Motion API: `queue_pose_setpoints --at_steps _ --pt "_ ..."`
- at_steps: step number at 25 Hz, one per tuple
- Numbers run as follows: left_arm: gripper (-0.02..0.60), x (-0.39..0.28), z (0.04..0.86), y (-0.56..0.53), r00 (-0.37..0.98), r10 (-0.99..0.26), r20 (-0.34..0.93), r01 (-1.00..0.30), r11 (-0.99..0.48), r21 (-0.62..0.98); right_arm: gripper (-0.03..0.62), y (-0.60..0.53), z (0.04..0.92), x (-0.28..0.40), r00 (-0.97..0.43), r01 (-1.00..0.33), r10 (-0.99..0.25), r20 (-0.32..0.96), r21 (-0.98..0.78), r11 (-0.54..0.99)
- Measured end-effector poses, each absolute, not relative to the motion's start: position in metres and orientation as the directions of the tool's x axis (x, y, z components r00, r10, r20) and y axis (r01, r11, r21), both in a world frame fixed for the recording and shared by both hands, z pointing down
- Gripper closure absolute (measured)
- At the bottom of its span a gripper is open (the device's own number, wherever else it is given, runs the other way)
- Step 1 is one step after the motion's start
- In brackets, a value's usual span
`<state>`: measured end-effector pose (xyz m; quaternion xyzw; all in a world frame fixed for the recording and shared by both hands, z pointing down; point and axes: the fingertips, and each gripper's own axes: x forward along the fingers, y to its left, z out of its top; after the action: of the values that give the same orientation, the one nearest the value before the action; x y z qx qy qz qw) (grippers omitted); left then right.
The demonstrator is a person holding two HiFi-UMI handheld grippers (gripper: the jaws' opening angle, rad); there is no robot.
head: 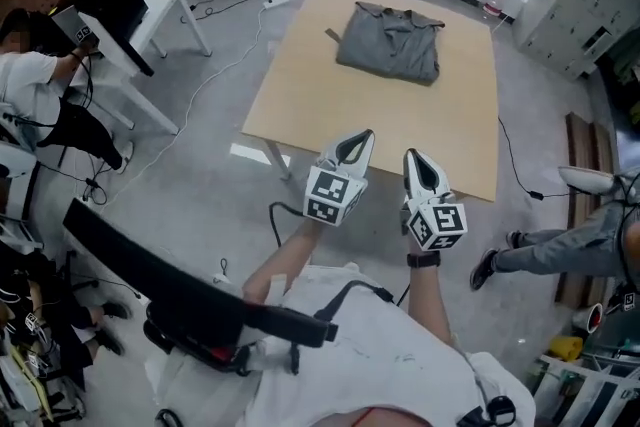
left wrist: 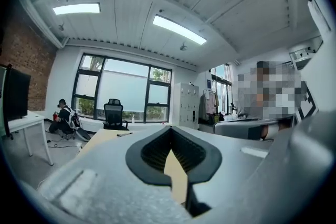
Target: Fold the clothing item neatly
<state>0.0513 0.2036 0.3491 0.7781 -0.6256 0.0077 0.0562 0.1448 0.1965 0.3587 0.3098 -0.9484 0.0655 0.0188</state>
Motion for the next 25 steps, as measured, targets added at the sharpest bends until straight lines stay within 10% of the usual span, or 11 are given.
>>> queue_pose_setpoints --at_steps 25 --pt "0.58 0.023 0.375 0.218 0.242 -0.956 0.163 -0.967 -0.224 0.124 0.588 0.214 0.367 0.119 -0.773 -0.63 -0.621 0.126 -0.045 0.775"
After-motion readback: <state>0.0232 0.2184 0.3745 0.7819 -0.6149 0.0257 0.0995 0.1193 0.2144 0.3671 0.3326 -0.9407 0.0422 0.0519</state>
